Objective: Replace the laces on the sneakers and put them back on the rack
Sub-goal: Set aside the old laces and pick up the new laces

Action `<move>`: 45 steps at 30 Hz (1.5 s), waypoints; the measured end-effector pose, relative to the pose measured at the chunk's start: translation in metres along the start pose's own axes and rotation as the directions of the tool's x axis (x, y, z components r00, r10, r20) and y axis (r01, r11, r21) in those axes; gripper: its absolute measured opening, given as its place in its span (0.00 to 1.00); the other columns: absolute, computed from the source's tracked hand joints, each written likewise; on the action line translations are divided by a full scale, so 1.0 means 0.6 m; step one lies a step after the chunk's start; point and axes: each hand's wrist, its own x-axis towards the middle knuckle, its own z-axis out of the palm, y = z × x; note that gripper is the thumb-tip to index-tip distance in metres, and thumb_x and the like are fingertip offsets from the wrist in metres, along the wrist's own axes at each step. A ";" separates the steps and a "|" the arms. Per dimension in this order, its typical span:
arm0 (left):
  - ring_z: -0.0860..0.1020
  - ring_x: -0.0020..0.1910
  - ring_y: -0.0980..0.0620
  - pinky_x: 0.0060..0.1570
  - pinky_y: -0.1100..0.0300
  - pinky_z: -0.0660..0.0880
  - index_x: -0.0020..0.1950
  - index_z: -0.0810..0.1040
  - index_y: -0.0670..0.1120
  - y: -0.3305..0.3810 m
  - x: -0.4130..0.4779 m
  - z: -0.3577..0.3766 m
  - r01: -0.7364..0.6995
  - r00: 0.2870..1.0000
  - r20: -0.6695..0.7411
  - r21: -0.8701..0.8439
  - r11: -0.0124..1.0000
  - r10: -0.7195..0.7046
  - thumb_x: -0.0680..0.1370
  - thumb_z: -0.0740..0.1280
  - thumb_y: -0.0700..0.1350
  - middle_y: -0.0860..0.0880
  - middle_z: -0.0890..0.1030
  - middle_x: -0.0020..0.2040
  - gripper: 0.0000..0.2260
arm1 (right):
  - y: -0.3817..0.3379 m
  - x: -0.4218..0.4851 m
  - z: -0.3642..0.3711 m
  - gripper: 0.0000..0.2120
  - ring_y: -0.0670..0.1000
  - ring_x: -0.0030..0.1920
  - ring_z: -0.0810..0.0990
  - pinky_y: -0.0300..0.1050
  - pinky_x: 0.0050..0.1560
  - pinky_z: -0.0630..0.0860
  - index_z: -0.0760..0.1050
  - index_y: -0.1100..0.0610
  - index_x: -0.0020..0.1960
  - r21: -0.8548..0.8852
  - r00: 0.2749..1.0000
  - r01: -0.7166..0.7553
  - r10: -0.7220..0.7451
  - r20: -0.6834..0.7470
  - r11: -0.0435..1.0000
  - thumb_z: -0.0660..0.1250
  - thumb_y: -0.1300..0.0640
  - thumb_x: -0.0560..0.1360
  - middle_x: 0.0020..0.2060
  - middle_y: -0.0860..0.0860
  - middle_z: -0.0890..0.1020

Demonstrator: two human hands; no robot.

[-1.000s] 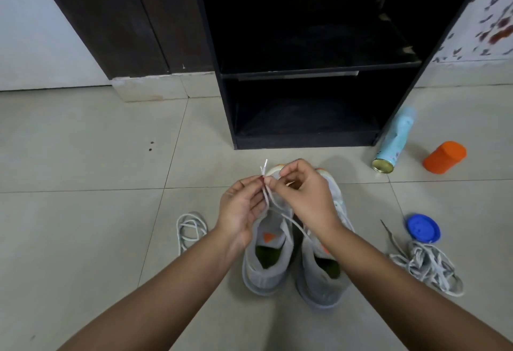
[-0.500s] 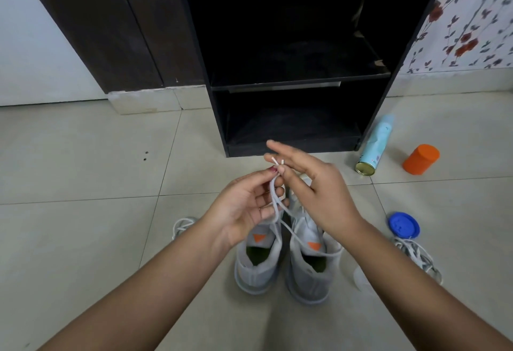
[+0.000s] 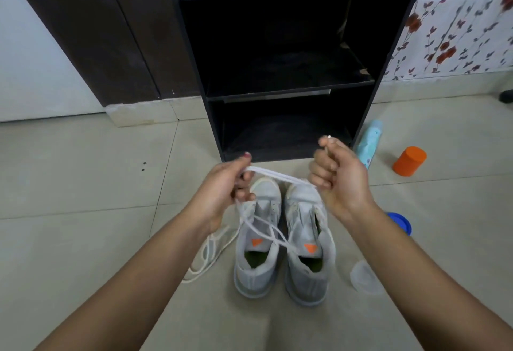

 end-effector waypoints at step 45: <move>0.75 0.57 0.62 0.61 0.69 0.66 0.62 0.76 0.56 -0.050 0.034 -0.026 -0.166 0.981 0.171 0.528 0.833 0.087 0.83 0.48 0.57 0.55 0.77 0.59 0.19 | 0.008 -0.001 0.037 0.14 0.41 0.32 0.72 0.42 0.38 0.70 0.76 0.52 0.39 -0.739 0.780 0.370 0.243 0.576 0.564 0.61 0.48 0.80 0.30 0.42 0.75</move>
